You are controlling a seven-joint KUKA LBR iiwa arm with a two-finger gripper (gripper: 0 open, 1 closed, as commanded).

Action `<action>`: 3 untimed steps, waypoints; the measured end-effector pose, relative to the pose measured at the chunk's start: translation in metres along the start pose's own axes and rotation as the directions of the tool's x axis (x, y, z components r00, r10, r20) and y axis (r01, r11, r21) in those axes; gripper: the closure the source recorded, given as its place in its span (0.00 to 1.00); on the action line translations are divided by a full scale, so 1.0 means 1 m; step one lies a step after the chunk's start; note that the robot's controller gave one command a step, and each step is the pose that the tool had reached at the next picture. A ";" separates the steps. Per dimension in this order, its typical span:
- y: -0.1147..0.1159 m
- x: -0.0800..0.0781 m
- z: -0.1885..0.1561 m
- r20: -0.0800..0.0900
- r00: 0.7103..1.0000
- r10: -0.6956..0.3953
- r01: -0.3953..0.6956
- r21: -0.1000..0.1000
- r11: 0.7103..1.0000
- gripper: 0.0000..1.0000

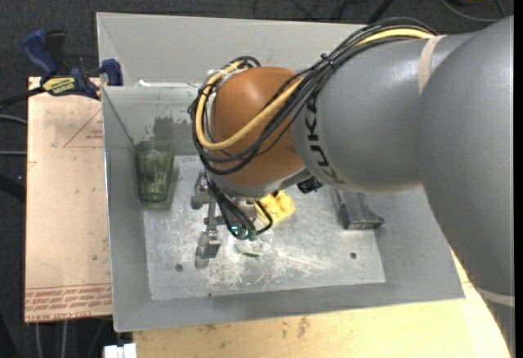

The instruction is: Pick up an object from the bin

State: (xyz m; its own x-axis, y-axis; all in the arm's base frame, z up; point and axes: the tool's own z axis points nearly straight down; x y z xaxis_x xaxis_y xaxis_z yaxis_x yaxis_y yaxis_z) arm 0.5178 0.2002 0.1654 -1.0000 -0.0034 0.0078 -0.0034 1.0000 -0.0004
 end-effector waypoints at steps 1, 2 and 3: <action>-0.001 -0.002 -0.004 0.007 1.000 0.003 -0.003 -0.001 1.000 0.00; 0.047 0.022 0.059 0.006 0.958 -0.286 0.286 0.001 0.958 1.00; 0.047 0.022 0.059 0.006 0.958 -0.286 0.286 0.001 0.958 1.00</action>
Offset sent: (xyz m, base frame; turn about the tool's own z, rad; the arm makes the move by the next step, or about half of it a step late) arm -0.0226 0.0469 -0.0579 -0.2920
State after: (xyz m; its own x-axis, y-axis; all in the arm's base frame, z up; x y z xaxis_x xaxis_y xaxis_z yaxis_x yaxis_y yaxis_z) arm 0.4950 0.2473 0.1068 -0.9574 -0.2889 0.0015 -0.2889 0.9574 0.0011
